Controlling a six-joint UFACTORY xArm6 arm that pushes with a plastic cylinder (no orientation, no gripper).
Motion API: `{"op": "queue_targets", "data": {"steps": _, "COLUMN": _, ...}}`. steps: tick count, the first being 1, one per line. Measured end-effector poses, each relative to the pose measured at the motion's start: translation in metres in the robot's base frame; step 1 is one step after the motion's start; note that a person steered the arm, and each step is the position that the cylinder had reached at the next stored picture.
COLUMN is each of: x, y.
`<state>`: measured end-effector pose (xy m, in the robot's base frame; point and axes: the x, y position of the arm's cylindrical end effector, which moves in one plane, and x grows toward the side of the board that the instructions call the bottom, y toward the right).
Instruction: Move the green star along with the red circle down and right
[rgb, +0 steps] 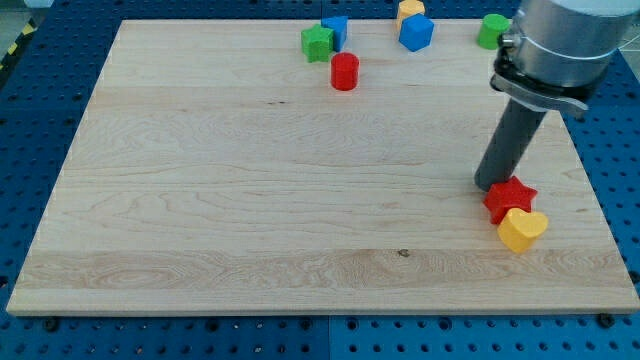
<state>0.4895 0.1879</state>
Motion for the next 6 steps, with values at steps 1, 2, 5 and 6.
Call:
{"op": "queue_targets", "data": {"steps": 1, "x": 0.0, "y": 0.008}}
{"op": "queue_targets", "data": {"steps": 2, "x": -0.016, "y": 0.01}}
{"op": "queue_targets", "data": {"steps": 5, "x": -0.125, "y": -0.132}}
{"op": "queue_targets", "data": {"steps": 6, "x": -0.156, "y": -0.198}}
